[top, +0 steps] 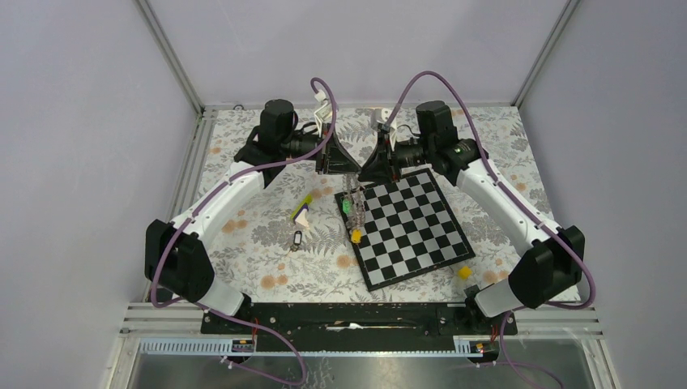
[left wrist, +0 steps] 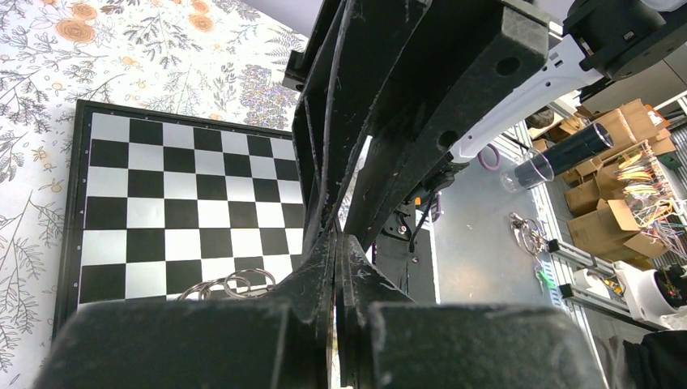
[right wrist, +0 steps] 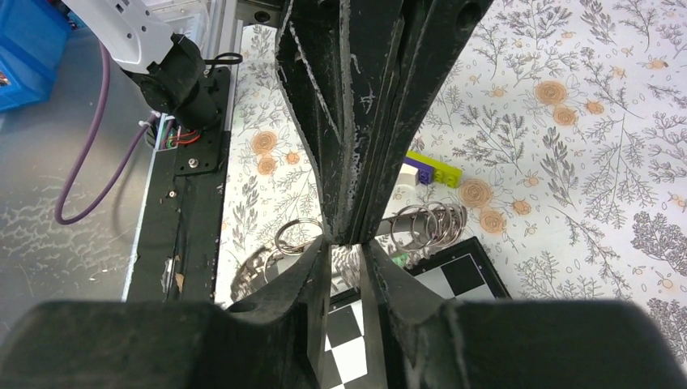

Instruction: Put the keys on the keyring

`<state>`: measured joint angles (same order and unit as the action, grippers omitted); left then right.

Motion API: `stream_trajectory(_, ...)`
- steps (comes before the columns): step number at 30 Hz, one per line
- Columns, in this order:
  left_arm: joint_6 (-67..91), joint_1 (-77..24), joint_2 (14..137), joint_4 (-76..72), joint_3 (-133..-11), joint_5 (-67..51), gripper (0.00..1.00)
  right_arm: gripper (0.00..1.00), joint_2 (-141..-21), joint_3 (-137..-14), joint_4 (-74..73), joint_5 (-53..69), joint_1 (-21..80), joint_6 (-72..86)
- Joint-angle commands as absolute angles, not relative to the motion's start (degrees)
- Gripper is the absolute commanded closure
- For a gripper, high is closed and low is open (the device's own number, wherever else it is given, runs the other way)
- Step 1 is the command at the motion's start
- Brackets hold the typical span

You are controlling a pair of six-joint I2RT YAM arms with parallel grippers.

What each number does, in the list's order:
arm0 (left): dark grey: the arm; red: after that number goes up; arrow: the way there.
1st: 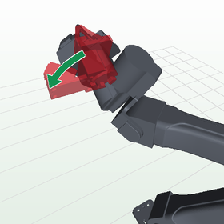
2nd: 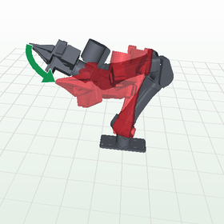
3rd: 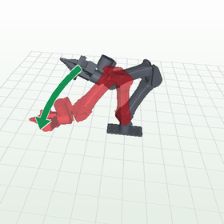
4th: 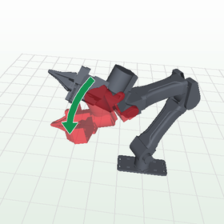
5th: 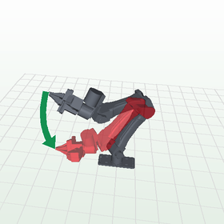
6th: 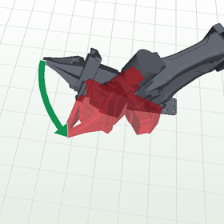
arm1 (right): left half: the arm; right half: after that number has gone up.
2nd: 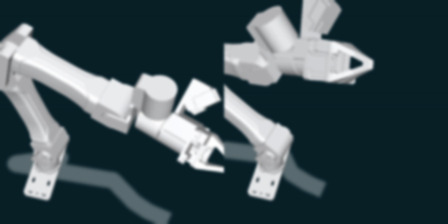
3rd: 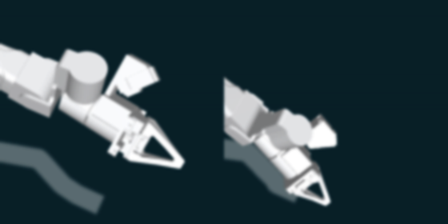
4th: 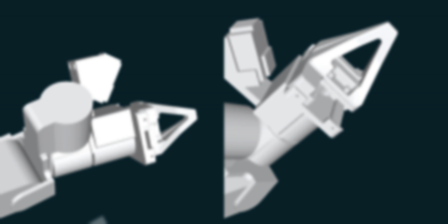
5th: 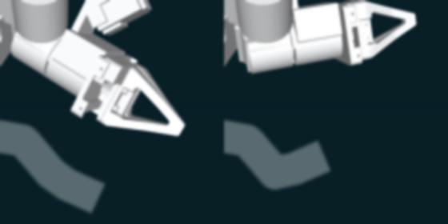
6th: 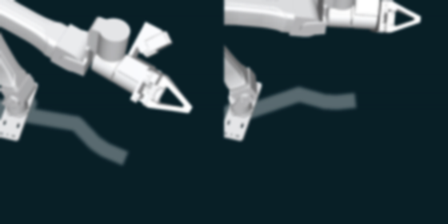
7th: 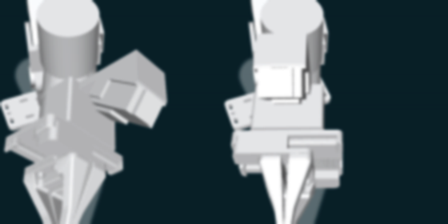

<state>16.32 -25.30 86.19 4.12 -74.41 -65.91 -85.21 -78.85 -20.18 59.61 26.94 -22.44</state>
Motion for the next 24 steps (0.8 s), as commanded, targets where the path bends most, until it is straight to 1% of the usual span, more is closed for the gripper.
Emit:
stream_trajectory(1,16.5,-25.6,83.6,0.3,-74.5,-65.9,1.00,0.77,-82.5,-78.1,-16.8,62.0,26.7,-21.0)
stream_trajectory(13,16.5,-25.6,83.6,0.2,-74.2,-65.3,1.00,1.00,-83.2,-76.4,-12.1,63.0,26.7,-17.1)
stream_trajectory(20,15.8,-25.5,83.5,-2.1,-73.7,-65.5,1.00,1.00,-82.6,-76.0,-14.3,61.1,26.7,-19.9)
stream_trajectory(22,14.4,-25.3,83.3,-1.3,-74.2,-65.7,0.93,1.00,-82.0,-75.4,-14.4,60.7,26.6,-20.1)
stream_trajectory(24,12.4,-25.0,83.3,0.8,-75.4,-65.9,0.83,1.00,-81.7,-74.9,-14.4,60.9,26.4,-20.1)
